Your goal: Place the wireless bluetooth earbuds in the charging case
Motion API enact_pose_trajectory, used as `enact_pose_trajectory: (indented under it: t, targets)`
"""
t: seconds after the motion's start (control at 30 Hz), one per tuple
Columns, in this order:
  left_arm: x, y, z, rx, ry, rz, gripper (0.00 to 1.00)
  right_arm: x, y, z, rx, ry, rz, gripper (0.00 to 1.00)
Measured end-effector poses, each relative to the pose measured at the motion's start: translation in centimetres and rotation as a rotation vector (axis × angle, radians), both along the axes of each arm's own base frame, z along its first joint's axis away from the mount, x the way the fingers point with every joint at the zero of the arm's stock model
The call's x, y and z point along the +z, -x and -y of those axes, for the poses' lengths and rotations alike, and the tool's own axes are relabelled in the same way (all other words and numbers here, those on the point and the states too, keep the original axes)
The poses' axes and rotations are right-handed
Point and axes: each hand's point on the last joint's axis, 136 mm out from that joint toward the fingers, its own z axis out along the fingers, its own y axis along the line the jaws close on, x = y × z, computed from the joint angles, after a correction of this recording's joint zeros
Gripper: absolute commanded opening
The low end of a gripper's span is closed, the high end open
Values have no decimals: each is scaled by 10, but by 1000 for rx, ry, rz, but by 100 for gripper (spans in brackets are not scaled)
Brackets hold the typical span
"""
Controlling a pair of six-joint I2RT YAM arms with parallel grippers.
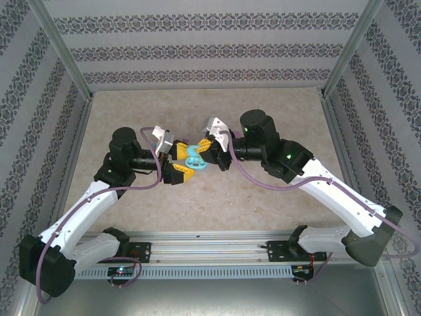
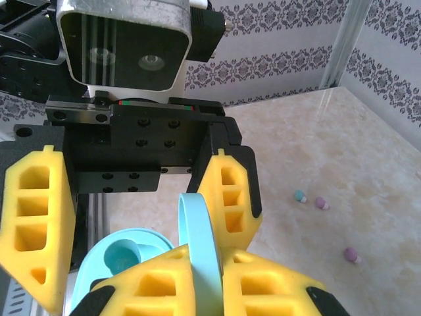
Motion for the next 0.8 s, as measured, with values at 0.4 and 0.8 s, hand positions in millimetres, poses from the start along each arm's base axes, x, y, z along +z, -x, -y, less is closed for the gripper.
enact_pose_trajectory:
  t: [0.4, 0.8]
  targets:
    - [-3, -5, 3, -18, 5, -32, 54, 1, -4, 0, -11, 1, 31, 0]
    - [-2, -2, 3, -33, 9, -27, 28, 1, -7, 1, -29, 1, 29, 16]
